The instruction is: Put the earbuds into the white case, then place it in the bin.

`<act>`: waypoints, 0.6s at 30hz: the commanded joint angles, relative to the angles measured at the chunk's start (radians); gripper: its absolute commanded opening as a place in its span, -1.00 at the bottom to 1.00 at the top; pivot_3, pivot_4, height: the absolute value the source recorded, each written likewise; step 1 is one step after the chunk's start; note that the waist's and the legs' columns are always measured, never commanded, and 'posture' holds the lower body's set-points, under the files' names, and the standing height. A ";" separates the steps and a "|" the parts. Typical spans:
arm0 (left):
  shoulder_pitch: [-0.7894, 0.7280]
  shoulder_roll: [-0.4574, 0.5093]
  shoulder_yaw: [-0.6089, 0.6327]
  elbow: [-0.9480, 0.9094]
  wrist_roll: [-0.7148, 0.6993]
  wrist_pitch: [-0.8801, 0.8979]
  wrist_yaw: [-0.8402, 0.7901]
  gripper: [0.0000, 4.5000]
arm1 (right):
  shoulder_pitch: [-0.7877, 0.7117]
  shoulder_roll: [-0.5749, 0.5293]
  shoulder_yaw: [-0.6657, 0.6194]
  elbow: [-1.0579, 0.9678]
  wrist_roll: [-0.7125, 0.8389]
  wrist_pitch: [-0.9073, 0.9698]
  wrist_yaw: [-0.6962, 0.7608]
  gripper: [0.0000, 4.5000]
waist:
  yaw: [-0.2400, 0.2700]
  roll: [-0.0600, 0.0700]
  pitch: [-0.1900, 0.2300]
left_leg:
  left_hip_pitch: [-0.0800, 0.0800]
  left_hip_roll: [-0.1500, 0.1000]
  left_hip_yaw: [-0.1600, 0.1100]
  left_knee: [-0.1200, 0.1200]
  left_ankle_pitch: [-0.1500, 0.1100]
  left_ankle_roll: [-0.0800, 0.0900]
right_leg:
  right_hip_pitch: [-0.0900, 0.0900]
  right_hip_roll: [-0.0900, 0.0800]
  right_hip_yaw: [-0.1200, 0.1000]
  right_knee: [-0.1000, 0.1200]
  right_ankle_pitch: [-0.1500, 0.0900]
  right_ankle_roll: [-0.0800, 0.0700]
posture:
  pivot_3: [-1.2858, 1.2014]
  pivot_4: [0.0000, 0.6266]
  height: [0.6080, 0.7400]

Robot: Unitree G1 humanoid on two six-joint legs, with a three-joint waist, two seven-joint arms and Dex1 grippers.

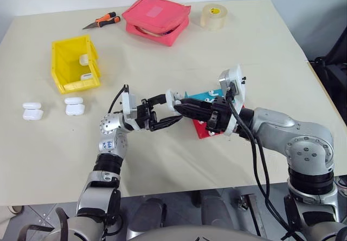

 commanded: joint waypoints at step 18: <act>-0.005 -0.009 0.052 -0.055 -0.067 -0.030 -0.045 0.22 | -0.096 0.006 -0.015 0.047 -0.019 0.075 0.010 -0.79 | 0.001 0.000 0.000 | 0.000 0.002 0.000 0.000 0.000 0.000 | 0.000 0.001 0.000 -0.001 0.000 0.000 | 0.03 -0.52 1.00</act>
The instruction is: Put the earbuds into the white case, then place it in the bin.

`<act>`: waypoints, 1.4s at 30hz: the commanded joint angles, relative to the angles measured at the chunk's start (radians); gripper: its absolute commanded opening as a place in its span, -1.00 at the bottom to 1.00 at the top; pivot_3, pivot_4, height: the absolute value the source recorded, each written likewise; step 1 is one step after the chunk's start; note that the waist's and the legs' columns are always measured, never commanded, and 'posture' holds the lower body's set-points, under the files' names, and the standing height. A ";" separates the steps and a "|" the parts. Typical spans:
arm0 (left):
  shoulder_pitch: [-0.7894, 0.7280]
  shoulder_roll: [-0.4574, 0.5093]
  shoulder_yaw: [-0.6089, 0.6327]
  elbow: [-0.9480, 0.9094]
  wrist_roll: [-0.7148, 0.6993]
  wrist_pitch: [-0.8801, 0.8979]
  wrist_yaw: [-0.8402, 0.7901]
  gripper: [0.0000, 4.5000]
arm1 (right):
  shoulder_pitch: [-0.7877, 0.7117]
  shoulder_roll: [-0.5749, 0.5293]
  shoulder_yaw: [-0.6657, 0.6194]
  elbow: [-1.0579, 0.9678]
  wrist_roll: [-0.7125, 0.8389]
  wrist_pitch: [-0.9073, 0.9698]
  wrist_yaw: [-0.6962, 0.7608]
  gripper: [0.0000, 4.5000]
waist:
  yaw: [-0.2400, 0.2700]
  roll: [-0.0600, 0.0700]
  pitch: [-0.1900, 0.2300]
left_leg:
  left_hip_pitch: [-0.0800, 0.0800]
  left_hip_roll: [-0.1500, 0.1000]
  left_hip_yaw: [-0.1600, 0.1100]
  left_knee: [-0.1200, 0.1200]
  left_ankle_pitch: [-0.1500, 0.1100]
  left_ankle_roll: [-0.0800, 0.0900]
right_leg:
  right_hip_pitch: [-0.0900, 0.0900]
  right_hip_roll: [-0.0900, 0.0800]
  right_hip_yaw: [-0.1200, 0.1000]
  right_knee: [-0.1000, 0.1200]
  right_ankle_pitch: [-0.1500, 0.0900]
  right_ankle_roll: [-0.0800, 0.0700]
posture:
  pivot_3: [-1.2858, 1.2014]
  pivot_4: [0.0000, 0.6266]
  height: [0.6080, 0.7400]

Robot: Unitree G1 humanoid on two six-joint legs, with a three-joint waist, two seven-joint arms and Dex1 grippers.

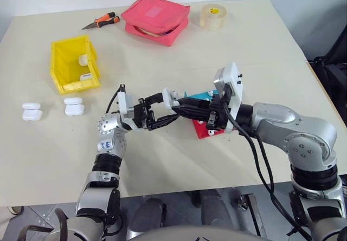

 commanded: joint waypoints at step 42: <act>0.002 -0.015 0.024 -0.054 -0.046 -0.028 -0.084 0.22 | -0.120 -0.017 0.011 0.128 -0.012 0.125 -0.040 -0.24 | 0.000 0.000 0.000 | 0.000 0.000 0.000 0.000 0.000 0.000 | 0.000 0.000 0.000 -0.001 0.000 0.000 | 0.03 -0.52 1.00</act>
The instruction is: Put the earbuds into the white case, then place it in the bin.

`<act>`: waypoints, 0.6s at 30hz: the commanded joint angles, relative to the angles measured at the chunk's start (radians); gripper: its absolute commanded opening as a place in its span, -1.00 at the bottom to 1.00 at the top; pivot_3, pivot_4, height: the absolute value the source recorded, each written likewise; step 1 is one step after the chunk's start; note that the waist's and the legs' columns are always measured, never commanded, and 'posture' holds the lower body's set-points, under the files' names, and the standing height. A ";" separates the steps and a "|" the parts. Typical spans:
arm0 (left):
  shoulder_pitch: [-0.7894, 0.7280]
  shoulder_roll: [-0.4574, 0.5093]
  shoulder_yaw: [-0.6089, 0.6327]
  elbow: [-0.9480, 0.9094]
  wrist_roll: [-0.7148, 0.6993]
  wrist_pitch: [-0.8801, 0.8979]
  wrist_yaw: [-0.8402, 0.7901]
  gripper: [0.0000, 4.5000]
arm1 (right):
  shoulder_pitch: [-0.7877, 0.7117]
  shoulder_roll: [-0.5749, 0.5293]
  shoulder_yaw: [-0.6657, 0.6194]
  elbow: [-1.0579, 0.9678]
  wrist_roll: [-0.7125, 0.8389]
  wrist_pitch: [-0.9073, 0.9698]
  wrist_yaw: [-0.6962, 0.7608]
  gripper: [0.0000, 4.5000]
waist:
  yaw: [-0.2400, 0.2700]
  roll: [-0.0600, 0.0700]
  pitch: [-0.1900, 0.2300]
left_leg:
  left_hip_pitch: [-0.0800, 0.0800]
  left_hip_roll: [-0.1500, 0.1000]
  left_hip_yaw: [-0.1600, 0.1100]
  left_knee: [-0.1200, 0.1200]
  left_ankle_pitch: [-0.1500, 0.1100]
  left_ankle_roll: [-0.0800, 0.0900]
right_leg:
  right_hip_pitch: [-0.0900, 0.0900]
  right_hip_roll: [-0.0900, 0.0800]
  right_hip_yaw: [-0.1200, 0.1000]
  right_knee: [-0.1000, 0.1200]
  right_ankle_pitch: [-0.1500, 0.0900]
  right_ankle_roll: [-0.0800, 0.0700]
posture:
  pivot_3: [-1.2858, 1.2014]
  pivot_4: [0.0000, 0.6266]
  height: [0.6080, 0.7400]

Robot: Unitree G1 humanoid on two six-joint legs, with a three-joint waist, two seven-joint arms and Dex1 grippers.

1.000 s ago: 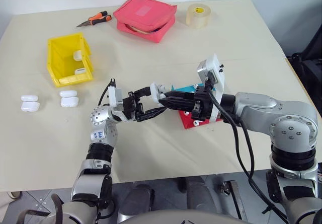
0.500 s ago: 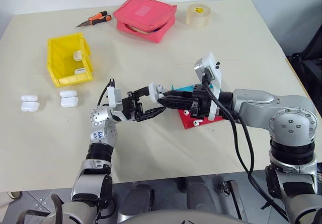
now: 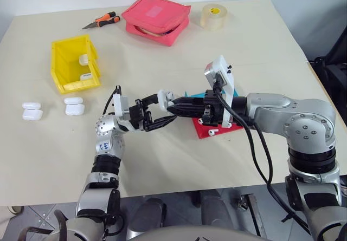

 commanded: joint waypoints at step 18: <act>-0.008 0.008 0.000 -0.051 -0.037 0.015 -0.021 0.22 | 0.005 -0.020 -0.076 -0.079 -0.037 0.041 -0.007 0.68 | 0.000 0.000 0.000 | 0.000 0.000 0.000 0.000 0.000 0.000 | 0.000 0.000 0.000 0.000 0.000 0.000 | 0.03 -0.52 1.00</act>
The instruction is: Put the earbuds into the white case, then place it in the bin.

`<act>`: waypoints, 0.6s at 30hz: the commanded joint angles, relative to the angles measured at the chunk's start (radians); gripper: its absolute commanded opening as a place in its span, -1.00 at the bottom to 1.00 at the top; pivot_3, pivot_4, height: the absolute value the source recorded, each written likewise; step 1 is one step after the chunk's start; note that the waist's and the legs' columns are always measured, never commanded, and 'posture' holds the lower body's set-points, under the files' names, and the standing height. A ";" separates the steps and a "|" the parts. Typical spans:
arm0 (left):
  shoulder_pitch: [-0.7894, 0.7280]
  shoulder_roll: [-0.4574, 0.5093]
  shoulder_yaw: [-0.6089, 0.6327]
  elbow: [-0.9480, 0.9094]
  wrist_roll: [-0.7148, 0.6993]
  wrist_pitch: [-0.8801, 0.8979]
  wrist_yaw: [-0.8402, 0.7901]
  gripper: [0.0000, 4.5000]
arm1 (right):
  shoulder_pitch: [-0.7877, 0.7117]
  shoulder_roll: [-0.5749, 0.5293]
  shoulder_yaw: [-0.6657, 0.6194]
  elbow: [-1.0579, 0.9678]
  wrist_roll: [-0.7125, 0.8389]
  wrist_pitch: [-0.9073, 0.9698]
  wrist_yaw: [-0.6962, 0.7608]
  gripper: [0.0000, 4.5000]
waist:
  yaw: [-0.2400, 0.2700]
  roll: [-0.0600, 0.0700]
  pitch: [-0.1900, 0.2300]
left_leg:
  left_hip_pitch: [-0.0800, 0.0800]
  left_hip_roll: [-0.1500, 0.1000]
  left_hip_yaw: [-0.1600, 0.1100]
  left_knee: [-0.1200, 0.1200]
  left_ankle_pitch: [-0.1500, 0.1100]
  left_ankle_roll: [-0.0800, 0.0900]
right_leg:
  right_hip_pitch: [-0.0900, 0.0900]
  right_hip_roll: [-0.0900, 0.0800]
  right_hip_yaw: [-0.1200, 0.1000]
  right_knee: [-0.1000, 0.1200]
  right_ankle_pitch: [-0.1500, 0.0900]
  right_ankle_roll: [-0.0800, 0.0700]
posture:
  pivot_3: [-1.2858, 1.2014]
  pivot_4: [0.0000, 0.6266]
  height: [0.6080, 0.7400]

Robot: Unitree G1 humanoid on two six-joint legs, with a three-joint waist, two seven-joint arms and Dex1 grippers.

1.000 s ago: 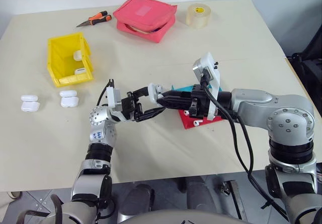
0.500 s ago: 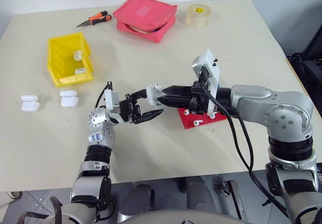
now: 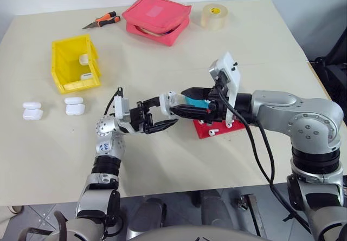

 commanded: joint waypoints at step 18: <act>-0.007 0.040 0.004 -0.025 -0.022 0.033 -0.041 0.22 | -0.040 -0.013 -0.059 0.025 -0.102 -0.059 -0.031 0.68 | -0.001 0.000 0.000 | 0.000 0.000 0.000 0.000 0.000 0.000 | 0.000 0.000 0.000 0.000 0.000 0.000 | 0.03 -0.52 1.00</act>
